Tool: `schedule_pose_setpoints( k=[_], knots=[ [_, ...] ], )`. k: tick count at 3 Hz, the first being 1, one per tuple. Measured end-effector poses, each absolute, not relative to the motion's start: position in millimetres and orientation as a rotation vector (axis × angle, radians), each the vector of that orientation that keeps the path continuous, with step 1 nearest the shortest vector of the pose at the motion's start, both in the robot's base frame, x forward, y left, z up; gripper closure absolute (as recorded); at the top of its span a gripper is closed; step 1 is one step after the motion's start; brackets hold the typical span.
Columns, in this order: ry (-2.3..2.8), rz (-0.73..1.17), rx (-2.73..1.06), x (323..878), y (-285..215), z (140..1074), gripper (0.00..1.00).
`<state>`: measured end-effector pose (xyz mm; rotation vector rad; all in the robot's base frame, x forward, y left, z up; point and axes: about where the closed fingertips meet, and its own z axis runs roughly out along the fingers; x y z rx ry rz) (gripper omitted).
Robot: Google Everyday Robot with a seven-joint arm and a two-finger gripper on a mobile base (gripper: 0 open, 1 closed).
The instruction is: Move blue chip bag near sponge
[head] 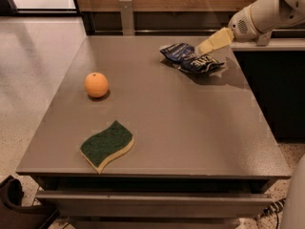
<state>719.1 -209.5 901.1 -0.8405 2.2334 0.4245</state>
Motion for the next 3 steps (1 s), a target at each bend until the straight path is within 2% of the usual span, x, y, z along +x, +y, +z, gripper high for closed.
schedule_pose_setpoints(
  k=[1,3],
  knots=[
    [2.204,0.488,-0.783,732,-214,875,0.0],
    [2.117,0.592,-0.787,758,-191,846,0.0]
  ],
)
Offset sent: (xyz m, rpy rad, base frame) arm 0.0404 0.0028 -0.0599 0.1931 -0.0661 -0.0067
